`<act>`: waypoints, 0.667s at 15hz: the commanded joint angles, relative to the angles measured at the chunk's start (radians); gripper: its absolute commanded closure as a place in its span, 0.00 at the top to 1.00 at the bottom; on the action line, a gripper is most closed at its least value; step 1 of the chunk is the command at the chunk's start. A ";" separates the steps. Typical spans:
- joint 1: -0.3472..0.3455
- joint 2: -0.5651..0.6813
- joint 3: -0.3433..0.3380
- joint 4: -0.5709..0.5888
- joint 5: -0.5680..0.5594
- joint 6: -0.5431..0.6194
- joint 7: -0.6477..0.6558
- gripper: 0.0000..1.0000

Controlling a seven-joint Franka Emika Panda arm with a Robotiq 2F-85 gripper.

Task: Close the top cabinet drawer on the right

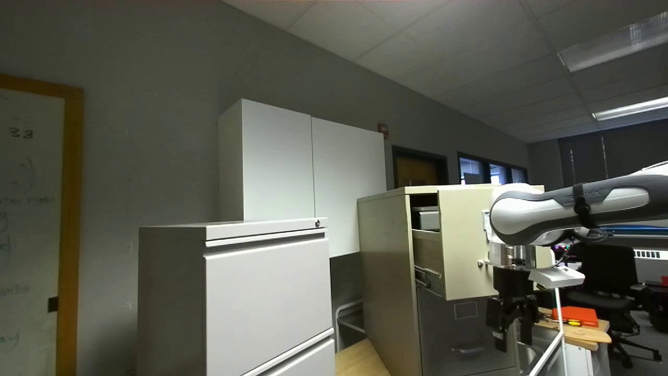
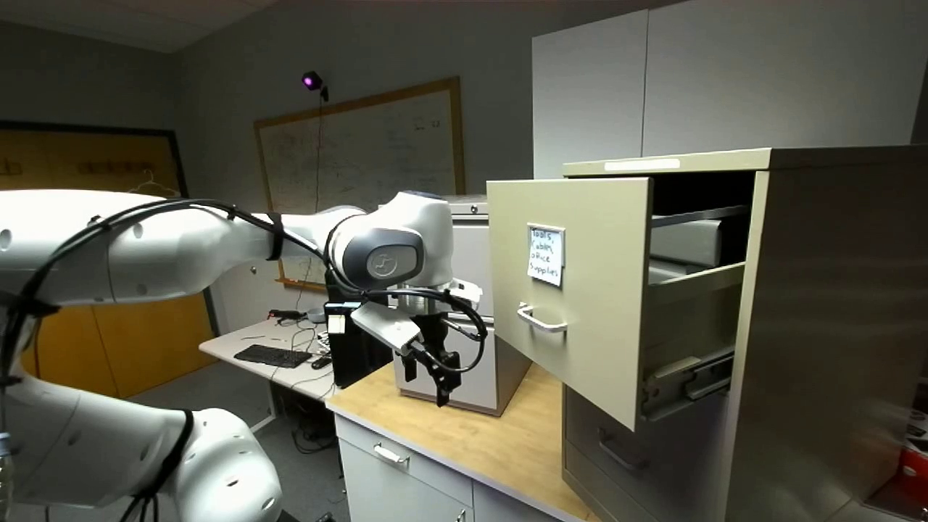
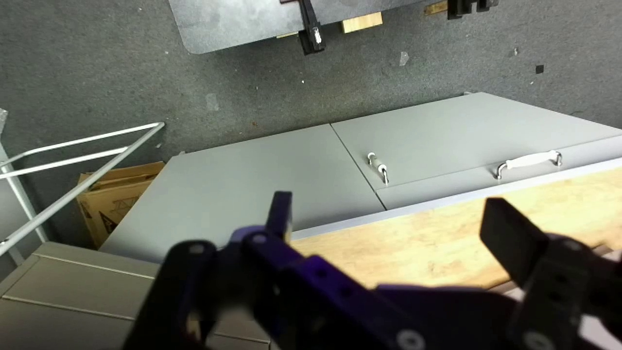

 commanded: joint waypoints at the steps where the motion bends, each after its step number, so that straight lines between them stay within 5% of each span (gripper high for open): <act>1: -0.016 0.008 0.020 0.005 -0.011 0.002 0.028 1.00; 10: -0.108 -0.032 0.091 0.009 0.017 0.185 0.328 1.00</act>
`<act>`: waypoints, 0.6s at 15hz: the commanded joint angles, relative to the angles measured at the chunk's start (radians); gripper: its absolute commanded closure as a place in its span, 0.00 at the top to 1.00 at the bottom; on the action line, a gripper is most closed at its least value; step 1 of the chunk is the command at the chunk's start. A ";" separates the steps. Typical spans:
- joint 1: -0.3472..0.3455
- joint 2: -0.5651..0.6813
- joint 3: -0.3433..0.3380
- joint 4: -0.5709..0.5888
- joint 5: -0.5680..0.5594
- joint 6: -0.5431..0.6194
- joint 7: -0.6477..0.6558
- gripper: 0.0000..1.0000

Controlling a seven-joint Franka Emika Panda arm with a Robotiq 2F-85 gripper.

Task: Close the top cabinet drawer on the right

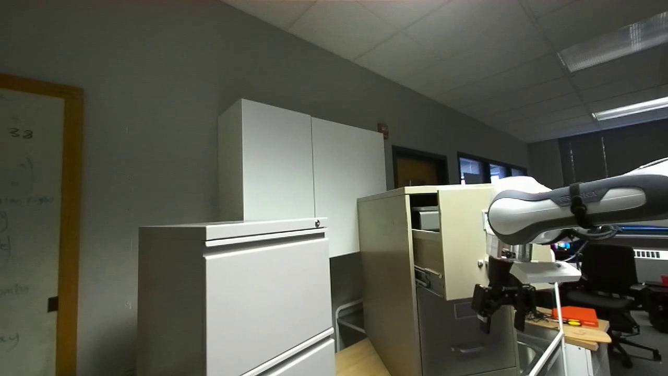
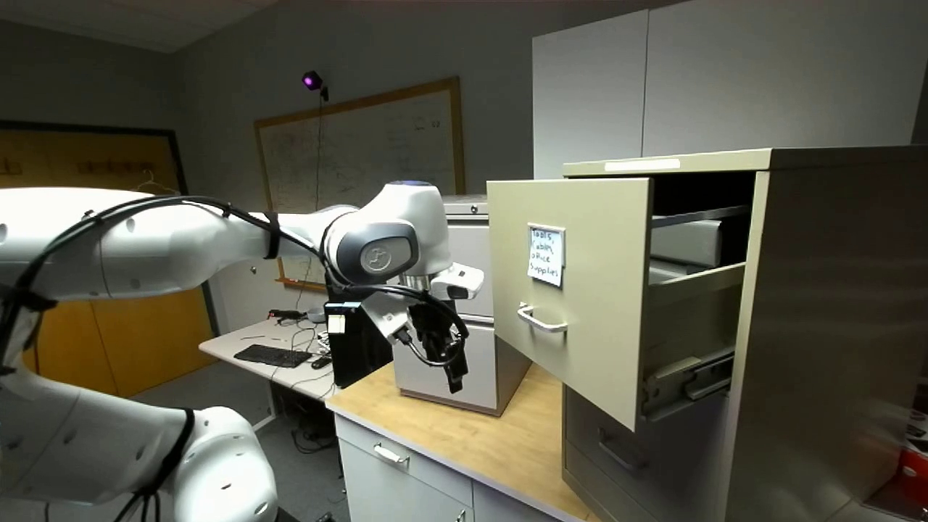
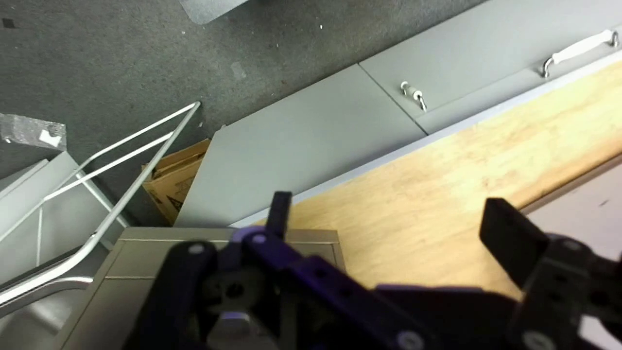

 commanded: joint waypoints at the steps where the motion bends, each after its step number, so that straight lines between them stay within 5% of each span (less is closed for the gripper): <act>1: -0.053 -0.035 0.038 0.009 0.018 0.074 0.126 0.75; 3: -0.078 -0.059 0.053 0.008 0.020 0.126 0.189 0.67; 9: -0.147 -0.156 0.105 -0.026 0.030 0.277 0.348 0.20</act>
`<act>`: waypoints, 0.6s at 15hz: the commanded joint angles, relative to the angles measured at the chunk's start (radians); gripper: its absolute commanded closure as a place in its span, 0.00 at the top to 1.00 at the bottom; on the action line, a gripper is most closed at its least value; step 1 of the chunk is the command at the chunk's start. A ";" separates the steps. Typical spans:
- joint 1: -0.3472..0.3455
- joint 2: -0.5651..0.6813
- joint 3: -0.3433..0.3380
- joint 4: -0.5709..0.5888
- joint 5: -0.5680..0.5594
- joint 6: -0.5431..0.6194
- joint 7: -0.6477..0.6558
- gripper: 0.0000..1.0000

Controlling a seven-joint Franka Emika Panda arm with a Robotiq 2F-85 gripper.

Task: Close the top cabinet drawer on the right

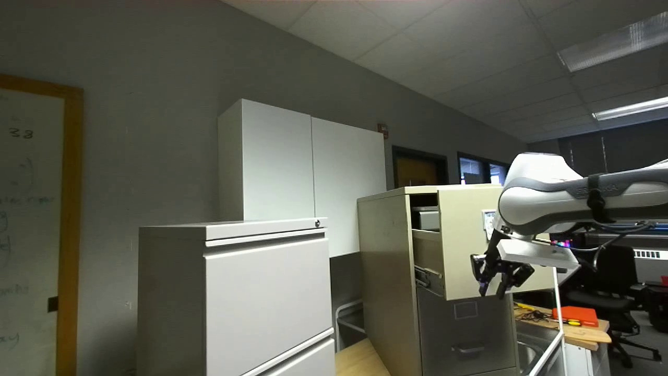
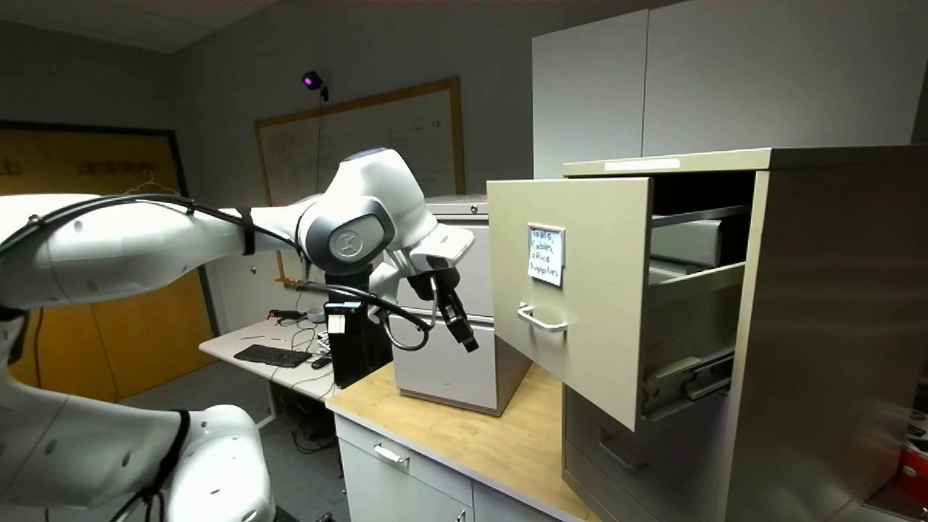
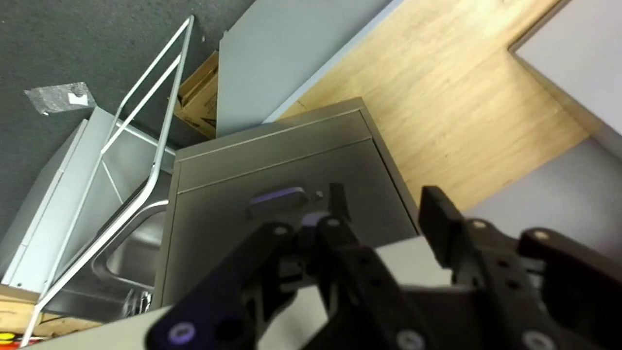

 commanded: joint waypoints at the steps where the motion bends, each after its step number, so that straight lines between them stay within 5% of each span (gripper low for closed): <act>1: -0.046 -0.082 0.041 -0.034 0.025 0.093 0.091 0.13; 3: -0.058 -0.109 0.050 -0.048 0.039 0.179 0.121 0.00; 9: -0.180 -0.101 0.085 -0.100 0.035 0.540 0.210 0.00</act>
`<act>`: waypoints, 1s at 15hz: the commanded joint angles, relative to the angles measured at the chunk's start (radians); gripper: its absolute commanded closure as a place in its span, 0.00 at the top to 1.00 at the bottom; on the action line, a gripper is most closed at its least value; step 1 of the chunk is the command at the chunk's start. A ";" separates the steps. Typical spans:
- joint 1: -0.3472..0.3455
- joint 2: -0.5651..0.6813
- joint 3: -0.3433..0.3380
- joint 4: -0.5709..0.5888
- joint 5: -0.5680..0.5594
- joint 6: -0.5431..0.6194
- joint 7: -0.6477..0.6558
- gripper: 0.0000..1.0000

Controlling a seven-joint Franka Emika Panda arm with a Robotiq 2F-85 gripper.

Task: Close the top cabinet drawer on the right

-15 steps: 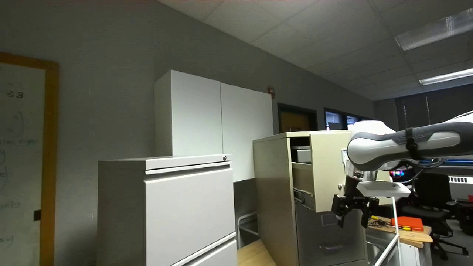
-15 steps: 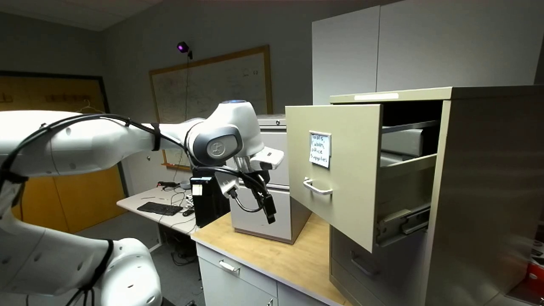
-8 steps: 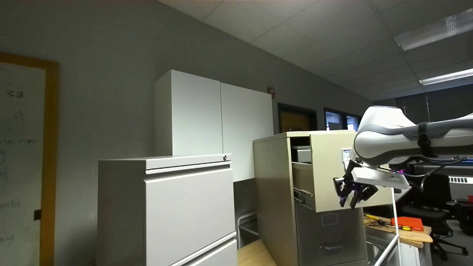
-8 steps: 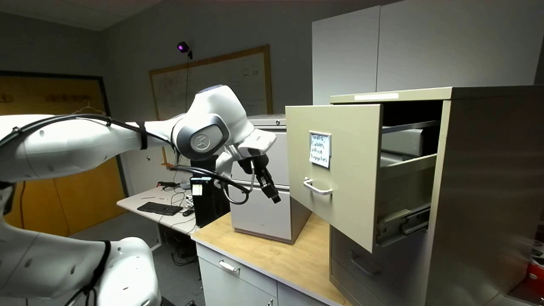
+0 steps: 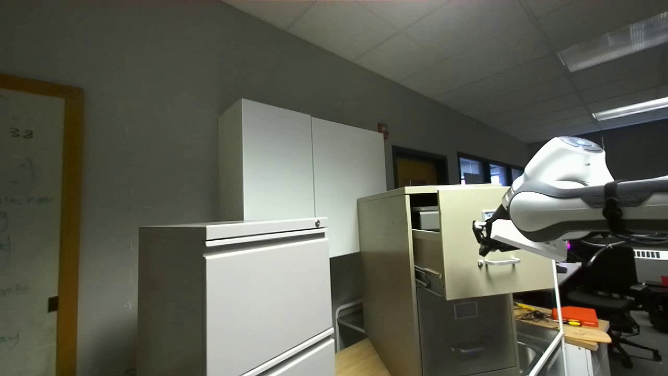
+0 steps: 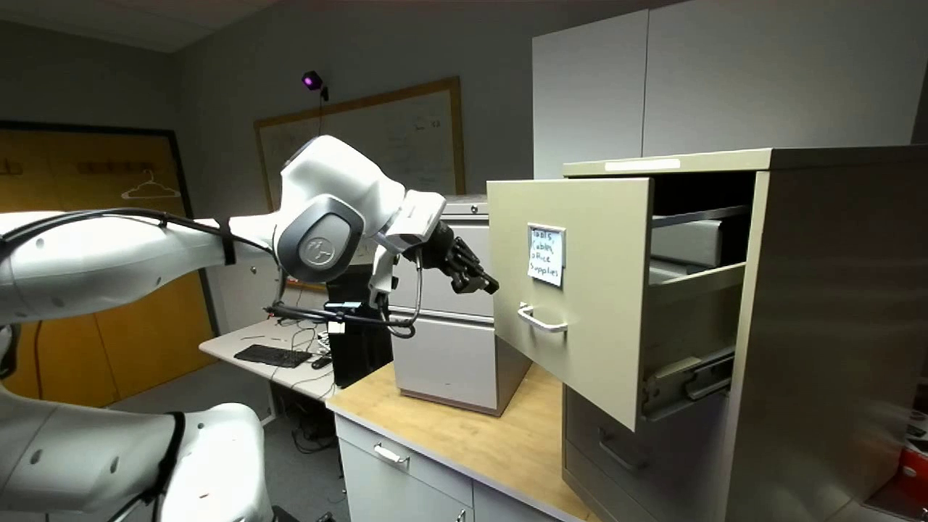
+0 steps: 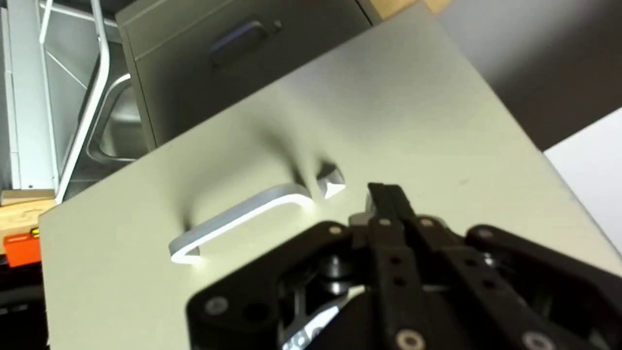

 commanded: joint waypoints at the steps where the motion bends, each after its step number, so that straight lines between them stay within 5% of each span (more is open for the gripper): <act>1: -0.105 0.009 0.037 -0.039 0.019 0.202 0.060 0.00; 8: -0.251 0.059 0.094 -0.076 0.145 0.518 0.052 0.00; 15: -0.233 0.137 0.084 -0.033 0.267 0.660 -0.004 0.00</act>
